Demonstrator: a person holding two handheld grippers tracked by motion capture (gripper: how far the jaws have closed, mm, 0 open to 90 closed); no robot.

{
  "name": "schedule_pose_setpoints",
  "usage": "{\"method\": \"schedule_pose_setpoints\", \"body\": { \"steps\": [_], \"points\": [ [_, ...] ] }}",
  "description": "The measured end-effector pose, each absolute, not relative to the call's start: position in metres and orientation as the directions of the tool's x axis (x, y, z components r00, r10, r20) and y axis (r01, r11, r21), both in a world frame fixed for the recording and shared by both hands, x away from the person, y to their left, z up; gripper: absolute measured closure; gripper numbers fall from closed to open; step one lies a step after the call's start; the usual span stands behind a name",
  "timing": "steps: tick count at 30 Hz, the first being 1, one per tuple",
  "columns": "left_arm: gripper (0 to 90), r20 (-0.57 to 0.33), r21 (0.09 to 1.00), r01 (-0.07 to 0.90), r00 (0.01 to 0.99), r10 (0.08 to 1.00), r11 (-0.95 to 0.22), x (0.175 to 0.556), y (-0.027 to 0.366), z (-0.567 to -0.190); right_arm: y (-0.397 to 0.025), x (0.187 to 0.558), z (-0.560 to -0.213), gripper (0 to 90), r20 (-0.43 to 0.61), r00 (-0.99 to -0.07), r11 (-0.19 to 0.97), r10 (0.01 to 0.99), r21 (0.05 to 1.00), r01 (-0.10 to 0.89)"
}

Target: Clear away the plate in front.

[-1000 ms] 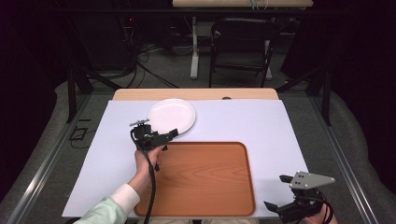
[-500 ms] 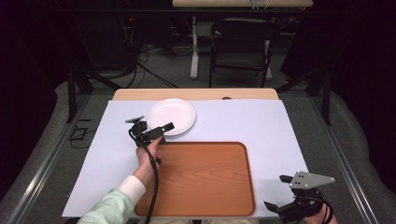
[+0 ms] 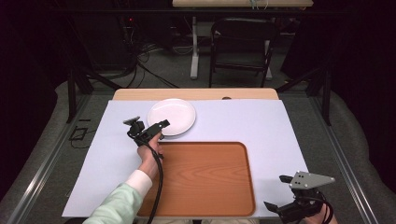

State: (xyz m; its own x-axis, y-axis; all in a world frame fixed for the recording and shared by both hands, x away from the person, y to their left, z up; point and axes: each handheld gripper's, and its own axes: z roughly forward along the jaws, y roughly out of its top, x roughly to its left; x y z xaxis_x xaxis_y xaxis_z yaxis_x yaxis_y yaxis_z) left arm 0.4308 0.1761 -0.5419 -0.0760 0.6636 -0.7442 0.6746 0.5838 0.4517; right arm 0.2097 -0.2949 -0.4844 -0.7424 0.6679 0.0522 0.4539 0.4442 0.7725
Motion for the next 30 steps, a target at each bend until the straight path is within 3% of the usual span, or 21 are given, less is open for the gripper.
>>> {"method": "schedule_pose_setpoints", "body": {
  "steps": [9,30],
  "points": [
    [17.9,-0.742,0.417,0.644,-0.166,0.650,0.641,0.438,0.177,-0.551,-0.295,0.210,-0.485,0.0,0.053,-0.745,0.445,0.665,0.773,0.453],
    [52.0,-0.785,0.294,0.601,-0.292,0.547,0.743,0.453,0.190,-0.569,-0.295,0.210,-0.485,0.0,0.057,-0.744,0.445,0.666,0.770,0.457]
  ]
}}
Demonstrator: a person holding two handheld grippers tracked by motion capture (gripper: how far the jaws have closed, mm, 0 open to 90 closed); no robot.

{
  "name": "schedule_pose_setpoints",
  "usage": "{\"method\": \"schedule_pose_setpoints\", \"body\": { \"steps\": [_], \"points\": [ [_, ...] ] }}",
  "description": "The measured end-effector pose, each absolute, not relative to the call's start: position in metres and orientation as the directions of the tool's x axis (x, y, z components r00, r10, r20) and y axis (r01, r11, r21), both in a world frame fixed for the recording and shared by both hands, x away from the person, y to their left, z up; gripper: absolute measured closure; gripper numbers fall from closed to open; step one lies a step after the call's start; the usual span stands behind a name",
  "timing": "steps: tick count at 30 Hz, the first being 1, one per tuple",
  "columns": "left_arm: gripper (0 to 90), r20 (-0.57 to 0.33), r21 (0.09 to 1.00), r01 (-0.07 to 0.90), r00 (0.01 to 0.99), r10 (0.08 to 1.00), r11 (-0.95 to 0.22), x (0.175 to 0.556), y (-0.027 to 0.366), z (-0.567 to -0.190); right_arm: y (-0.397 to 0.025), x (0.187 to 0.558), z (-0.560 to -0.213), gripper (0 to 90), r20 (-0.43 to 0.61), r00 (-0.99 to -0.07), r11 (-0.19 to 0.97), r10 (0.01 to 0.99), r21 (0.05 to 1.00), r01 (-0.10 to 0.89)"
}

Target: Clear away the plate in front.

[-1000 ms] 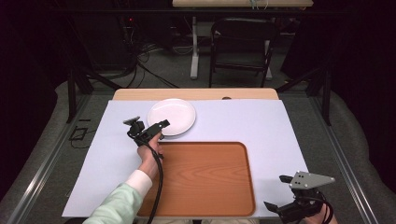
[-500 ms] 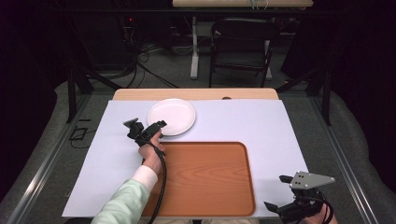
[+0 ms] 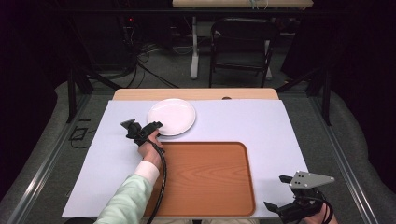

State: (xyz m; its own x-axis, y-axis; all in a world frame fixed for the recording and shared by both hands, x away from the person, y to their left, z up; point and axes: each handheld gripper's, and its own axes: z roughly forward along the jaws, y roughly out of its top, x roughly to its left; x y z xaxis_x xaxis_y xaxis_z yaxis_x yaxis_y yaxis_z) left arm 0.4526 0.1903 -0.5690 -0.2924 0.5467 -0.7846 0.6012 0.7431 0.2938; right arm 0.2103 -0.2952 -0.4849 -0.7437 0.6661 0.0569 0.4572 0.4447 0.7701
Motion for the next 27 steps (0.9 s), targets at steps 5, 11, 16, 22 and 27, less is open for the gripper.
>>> {"method": "schedule_pose_setpoints", "body": {
  "steps": [5,11,16,22,27],
  "points": [
    [62.7,-0.783,0.293,0.601,-0.296,0.548,0.744,0.4517,0.1934,-0.5725,-0.2951,0.2106,-0.4850,0.0,0.060,-0.744,0.445,0.666,0.769,0.460],
    [73.3,-0.764,0.302,0.609,-0.307,0.568,0.734,0.4519,0.1939,-0.5740,-0.2946,0.2109,-0.4850,0.0,0.059,-0.744,0.445,0.665,0.769,0.459],
    [77.7,-0.749,0.310,0.629,-0.300,0.591,0.713,0.4540,0.1952,-0.5731,-0.2945,0.2114,-0.4851,0.0,0.062,-0.746,0.447,0.664,0.767,0.461],
    [78.9,-0.762,0.305,0.630,-0.288,0.580,0.714,0.4547,0.1962,-0.5746,-0.2942,0.2118,-0.4852,0.0,0.063,-0.748,0.448,0.661,0.766,0.461],
    [79.8,-0.780,0.314,0.629,-0.256,0.571,0.711,0.4551,0.1987,-0.5760,-0.2943,0.2119,-0.4853,0.0,0.064,-0.747,0.447,0.662,0.766,0.461]
  ]
}}
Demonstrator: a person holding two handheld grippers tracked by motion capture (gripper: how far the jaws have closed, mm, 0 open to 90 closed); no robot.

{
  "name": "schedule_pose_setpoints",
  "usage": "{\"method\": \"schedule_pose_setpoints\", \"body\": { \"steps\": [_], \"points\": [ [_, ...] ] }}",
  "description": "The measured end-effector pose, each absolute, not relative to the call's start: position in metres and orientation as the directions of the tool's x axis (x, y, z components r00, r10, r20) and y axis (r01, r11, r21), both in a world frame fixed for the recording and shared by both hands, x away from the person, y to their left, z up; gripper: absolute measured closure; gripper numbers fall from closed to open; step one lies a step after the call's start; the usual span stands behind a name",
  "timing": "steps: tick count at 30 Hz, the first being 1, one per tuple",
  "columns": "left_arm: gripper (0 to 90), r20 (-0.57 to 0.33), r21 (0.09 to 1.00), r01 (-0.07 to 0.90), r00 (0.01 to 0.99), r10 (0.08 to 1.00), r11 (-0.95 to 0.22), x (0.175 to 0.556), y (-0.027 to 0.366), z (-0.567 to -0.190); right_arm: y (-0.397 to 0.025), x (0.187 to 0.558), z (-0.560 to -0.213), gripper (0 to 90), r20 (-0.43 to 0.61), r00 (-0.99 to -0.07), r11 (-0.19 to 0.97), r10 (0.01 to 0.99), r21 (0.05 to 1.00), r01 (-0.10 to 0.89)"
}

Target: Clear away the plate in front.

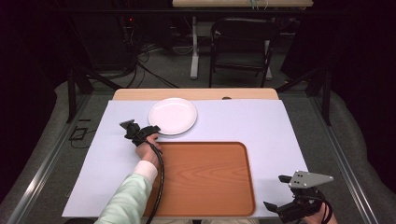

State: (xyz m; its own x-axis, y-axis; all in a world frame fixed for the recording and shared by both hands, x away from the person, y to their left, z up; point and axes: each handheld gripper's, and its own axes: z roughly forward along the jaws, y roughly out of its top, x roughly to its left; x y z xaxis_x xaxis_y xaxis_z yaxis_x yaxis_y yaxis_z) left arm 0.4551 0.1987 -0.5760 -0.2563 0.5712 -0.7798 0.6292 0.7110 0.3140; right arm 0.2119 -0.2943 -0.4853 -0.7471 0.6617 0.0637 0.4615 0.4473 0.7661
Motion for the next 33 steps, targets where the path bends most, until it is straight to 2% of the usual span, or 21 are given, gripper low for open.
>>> {"method": "schedule_pose_setpoints", "body": {
  "steps": [17,20,33],
  "points": [
    [84.7,-0.716,0.473,0.674,-0.082,0.693,0.568,0.462,0.199,-0.548,-0.294,0.212,-0.485,0.0,0.063,-0.745,0.448,0.664,0.764,0.464],
    [86.5,-0.723,0.487,0.672,-0.047,0.689,0.557,0.463,0.199,-0.541,-0.294,0.212,-0.485,0.0,0.062,-0.746,0.449,0.664,0.764,0.464],
    [87.2,-0.592,0.632,0.665,0.083,0.801,0.398,0.467,0.187,-0.509,-0.293,0.214,-0.486,0.0,0.064,-0.737,0.454,0.673,0.750,0.481]
  ]
}}
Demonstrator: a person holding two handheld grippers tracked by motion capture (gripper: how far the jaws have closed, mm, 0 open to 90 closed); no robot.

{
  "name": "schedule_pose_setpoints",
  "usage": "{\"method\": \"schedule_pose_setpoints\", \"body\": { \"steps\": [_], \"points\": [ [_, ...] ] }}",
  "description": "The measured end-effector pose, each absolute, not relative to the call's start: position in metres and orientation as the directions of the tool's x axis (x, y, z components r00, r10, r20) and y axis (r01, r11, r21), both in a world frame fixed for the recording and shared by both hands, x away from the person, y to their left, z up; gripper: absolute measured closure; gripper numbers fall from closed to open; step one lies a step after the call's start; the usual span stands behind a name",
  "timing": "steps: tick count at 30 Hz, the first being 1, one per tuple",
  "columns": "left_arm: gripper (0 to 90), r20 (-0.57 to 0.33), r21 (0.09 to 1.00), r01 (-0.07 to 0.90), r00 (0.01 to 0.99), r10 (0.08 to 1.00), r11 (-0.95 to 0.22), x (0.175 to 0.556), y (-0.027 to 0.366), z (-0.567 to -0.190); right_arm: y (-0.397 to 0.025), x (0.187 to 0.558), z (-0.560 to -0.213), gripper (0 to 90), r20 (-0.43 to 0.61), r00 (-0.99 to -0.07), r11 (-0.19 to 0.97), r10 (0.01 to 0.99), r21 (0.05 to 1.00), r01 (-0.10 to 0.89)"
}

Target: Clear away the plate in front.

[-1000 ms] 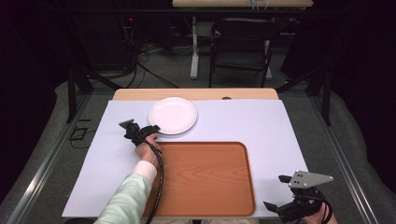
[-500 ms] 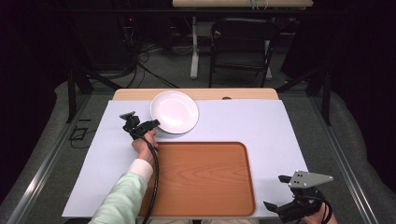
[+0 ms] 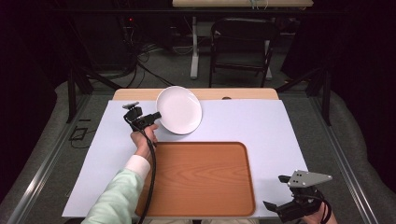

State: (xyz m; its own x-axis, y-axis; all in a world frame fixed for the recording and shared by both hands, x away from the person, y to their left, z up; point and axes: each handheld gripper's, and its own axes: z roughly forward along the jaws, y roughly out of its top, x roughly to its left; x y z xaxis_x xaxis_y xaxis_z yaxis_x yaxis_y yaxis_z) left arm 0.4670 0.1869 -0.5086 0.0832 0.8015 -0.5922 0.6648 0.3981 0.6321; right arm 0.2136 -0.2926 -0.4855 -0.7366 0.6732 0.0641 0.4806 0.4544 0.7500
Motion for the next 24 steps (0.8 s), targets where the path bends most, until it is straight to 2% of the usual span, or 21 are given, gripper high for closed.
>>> {"method": "schedule_pose_setpoints", "body": {
  "steps": [7,11,14,20,24],
  "points": [
    [87.3,-0.534,0.669,0.673,0.138,0.834,0.317,0.469,0.183,-0.497,-0.292,0.216,-0.486,0.0,0.070,-0.726,0.457,0.684,0.735,0.501],
    [87.3,-0.534,0.664,0.682,0.146,0.833,0.306,0.470,0.183,-0.496,-0.292,0.217,-0.487,0.0,0.078,-0.723,0.455,0.687,0.729,0.512],
    [87.3,-0.559,0.648,0.685,0.130,0.819,0.333,0.470,0.185,-0.501,-0.292,0.217,-0.487,0.0,0.078,-0.723,0.454,0.687,0.730,0.511],
    [87.2,-0.693,0.528,0.719,0.056,0.719,0.452,0.471,0.199,-0.526,-0.292,0.217,-0.487,0.0,0.079,-0.722,0.453,0.687,0.730,0.511],
    [87.2,-0.737,0.487,0.725,0.042,0.675,0.487,0.468,0.204,-0.535,-0.292,0.218,-0.487,0.0,0.083,-0.721,0.453,0.688,0.727,0.516]
  ]
}}
